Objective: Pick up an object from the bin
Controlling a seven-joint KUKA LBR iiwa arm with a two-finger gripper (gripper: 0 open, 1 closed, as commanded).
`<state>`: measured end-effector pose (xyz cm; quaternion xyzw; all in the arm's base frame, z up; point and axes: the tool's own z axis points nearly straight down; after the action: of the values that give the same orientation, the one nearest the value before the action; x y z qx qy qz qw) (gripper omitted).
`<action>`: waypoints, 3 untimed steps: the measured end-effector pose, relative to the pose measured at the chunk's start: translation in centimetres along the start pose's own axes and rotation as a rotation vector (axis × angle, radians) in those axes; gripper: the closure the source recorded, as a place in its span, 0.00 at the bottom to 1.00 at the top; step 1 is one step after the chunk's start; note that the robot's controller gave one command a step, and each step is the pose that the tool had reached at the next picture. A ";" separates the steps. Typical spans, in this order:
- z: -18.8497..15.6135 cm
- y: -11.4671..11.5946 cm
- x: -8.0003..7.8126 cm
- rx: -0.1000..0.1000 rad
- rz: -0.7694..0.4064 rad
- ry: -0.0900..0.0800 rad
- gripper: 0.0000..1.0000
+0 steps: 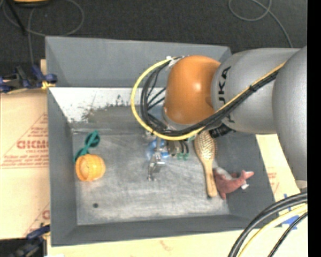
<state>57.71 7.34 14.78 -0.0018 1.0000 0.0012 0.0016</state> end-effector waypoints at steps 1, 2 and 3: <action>2.6 -3.0 -3.3 0.001 -0.149 -0.008 0.00; 2.6 -7.7 -5.1 0.001 -0.195 0.003 0.00; 2.3 -8.7 -6.2 0.004 -0.149 -0.006 0.00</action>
Offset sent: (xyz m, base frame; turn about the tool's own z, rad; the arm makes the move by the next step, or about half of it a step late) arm 0.0526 -0.0895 -0.0058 -0.1309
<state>63.95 -1.37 12.49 -0.0761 0.9971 -0.0009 0.0046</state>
